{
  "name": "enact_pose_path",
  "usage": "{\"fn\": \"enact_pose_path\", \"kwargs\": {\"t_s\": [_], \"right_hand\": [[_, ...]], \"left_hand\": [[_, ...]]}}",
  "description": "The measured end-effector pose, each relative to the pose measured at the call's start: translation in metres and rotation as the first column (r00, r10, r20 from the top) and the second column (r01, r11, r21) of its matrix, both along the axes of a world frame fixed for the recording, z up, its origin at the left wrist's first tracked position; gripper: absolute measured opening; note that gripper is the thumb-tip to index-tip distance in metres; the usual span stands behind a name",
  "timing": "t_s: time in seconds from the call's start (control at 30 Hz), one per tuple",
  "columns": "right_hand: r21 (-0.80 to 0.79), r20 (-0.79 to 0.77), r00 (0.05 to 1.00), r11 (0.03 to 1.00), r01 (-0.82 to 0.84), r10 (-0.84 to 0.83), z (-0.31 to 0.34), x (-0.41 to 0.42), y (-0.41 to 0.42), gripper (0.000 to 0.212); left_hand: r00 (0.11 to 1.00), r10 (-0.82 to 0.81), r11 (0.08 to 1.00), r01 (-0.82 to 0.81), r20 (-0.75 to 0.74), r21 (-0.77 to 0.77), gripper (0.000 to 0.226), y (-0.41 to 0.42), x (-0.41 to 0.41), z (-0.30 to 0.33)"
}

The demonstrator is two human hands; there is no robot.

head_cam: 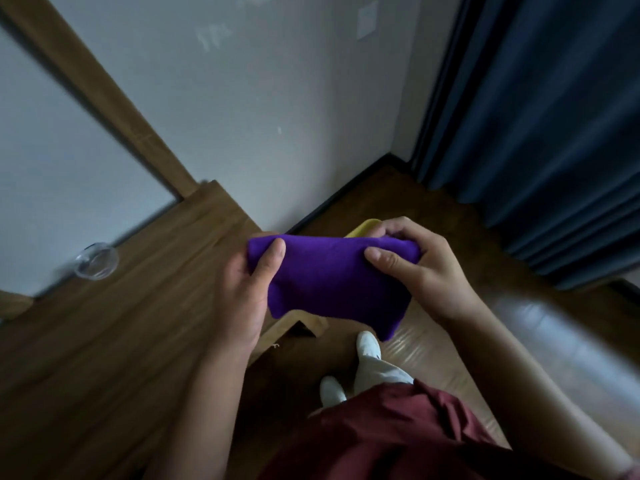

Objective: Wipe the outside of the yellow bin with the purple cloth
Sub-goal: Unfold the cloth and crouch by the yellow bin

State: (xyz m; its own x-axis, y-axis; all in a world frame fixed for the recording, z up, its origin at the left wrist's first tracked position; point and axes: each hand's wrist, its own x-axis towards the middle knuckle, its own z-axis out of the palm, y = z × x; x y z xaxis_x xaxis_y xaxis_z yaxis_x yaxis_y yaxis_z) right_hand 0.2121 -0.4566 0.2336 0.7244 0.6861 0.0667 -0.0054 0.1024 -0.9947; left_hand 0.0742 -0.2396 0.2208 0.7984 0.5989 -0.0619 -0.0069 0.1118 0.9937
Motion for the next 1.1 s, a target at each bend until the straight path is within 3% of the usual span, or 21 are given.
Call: {"fn": "enact_pose_path", "kwargs": {"t_s": [0.33,0.5,0.67,0.77,0.93,1.1], "right_hand": [[0.061,-0.113,0.983,0.987,0.152,-0.144,-0.018,0.015,-0.116,0.02],[0.072,-0.15,0.985,0.992,0.101,-0.089,-0.033,0.046,-0.186,0.022],[-0.14,-0.033,0.998,0.989,-0.053,0.048,-0.045,0.081,-0.248,0.057],[-0.215,0.039,0.996,0.974,-0.07,0.08,-0.054,0.096,-0.267,0.049],[-0.302,0.221,0.975,0.952,0.055,0.014,-0.065,0.123,-0.293,0.029],[-0.289,0.147,0.989,0.955,0.06,-0.018,-0.074,0.147,-0.289,0.021]], "left_hand": [[0.975,-0.218,0.96,0.224,-0.053,0.17,0.032,-0.088,0.043,0.0],[0.965,-0.248,0.941,0.261,-0.089,0.215,0.025,-0.156,0.082,-0.006],[0.963,-0.251,0.932,0.267,-0.097,0.244,0.023,-0.221,0.12,-0.005],[0.949,-0.295,0.915,0.313,-0.108,0.254,0.025,-0.246,0.138,-0.004],[0.91,-0.367,0.86,0.411,-0.193,0.303,0.026,-0.26,0.161,-0.012],[0.882,-0.379,0.843,0.453,-0.279,0.29,0.023,-0.254,0.188,-0.024]]}}
